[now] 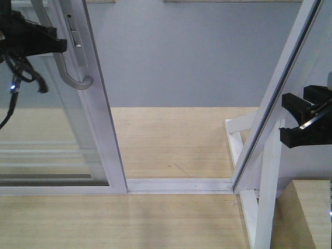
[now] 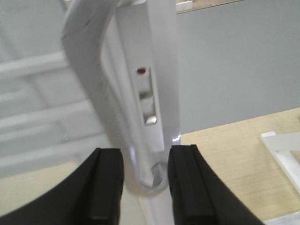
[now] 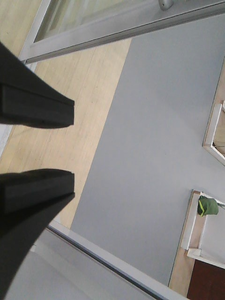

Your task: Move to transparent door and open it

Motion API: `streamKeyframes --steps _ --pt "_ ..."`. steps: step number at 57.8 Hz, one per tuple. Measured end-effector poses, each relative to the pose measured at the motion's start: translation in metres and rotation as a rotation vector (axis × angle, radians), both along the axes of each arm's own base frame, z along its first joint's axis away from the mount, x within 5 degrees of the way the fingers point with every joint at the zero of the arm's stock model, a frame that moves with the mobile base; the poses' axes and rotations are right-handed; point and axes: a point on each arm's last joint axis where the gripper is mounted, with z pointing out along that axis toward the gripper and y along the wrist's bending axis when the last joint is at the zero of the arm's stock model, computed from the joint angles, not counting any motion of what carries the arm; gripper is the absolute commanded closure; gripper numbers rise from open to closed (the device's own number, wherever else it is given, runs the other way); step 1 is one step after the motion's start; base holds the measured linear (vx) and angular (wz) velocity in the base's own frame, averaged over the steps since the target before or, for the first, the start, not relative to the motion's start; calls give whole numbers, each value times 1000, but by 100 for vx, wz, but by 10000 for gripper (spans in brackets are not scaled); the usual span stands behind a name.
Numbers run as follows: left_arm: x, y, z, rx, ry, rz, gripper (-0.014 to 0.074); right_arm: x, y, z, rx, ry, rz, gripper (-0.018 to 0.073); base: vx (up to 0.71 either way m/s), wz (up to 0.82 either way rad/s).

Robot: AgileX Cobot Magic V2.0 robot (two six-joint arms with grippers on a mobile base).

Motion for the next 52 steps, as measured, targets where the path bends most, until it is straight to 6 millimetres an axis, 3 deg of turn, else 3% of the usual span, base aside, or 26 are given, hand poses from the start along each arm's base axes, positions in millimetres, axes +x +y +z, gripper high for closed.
streamKeyframes --steps 10,32,40,52 --pt "-58 21 10 16 -57 37 230 0 0 0 0 0 0 253 0 0" --pt "-188 36 47 -16 -248 64 230 0 0 0 0 0 0 253 0 0" --pt "-219 39 54 -23 -283 72 230 0 0 0 0 0 0 253 0 0" --pt "-246 42 61 -22 -358 77 267 0 0 0 0 0 0 253 0 0"
